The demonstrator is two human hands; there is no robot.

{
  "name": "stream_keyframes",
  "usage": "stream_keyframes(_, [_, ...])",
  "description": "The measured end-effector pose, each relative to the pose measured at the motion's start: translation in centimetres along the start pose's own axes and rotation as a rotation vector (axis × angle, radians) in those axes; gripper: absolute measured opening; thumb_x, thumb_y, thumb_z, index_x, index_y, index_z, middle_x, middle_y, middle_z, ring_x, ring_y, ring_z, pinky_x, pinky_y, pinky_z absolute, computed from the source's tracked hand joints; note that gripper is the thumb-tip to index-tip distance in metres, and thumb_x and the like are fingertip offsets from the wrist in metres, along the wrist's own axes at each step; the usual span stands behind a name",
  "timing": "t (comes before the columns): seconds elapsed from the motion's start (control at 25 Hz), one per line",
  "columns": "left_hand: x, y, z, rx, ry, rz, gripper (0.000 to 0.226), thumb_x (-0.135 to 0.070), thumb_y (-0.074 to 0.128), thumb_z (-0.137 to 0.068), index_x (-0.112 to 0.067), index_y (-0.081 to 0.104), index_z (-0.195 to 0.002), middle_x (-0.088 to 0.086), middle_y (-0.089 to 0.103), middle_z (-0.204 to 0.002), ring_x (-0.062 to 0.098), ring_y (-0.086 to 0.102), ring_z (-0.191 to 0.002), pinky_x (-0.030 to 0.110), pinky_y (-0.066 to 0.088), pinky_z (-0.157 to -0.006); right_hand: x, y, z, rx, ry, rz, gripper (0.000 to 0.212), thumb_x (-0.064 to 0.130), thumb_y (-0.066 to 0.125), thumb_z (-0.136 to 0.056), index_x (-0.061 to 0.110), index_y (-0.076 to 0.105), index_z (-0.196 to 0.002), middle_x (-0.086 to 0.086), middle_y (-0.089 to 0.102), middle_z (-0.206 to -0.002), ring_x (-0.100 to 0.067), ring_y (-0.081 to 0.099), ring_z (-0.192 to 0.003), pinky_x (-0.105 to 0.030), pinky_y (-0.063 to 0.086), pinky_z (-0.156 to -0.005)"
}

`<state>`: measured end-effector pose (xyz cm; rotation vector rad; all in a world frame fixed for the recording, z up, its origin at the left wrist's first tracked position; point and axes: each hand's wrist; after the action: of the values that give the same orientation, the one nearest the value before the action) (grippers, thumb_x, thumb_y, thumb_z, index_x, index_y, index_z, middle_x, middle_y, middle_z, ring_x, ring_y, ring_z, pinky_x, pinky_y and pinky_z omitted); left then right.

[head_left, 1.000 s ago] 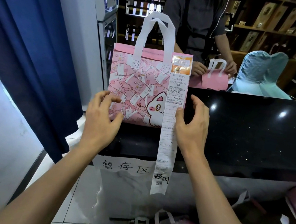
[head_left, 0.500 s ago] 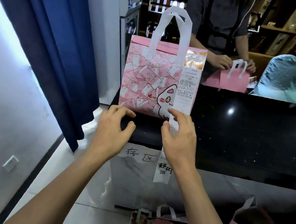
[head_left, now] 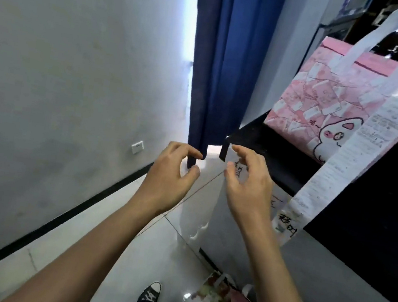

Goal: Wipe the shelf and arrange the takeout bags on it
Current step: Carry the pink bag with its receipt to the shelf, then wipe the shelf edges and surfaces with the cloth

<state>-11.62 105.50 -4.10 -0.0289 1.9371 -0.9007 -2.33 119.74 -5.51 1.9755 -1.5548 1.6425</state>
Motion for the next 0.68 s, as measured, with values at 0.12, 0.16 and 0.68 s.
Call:
stream_keyframes(0.12, [1.9,-3.4,3.9,-0.088,-0.108,-0.055,0.023,-0.018,0.059,-0.092,-0.029,0.063,-0.111,-0.014,0.054,-0.117,-0.021,0.047,-0.102,0.005,0.037,-0.090,2.4,3.5,1.8,0.151,-0.024,-0.073,0.033,0.020,0.060,-0.095,0.028,0.062,-0.128,0.015,0.058,-0.117,0.002,0.054,-0.104,-0.016,0.044,-0.090])
stream_keyframes(0.16, [2.6,-4.5,5.1,-0.121,-0.142,-0.068,0.023,-0.018,0.060,-0.092,-0.028,0.063,-0.112,-0.014,0.054,-0.117,-0.021,0.047,-0.102,0.002,0.035,-0.088,3.3,4.7,2.5,0.198,-0.045,-0.095,0.032,0.021,0.059,-0.096,0.029,0.062,-0.127,0.015,0.059,-0.117,0.001,0.054,-0.105,-0.017,0.044,-0.089])
stream_keyframes(0.68, [7.5,-19.9,24.0,-0.569,-0.595,-0.215,0.027,-0.021,0.057,-0.095,-0.030,0.057,-0.120,-0.014,0.053,-0.123,0.008,0.051,-0.116,0.031,0.048,-0.097,18.2,18.8,15.4,0.748,-0.324,-0.398,0.026,0.019,0.060,-0.095,0.024,0.066,-0.120,0.009,0.063,-0.115,-0.004,0.061,-0.104,-0.018,0.048,-0.087])
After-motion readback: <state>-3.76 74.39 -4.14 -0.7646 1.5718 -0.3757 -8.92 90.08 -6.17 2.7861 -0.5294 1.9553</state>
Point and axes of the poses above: each hand's wrist, its own z-axis away from the middle knuckle, its own y-axis out of the palm, x = y × z
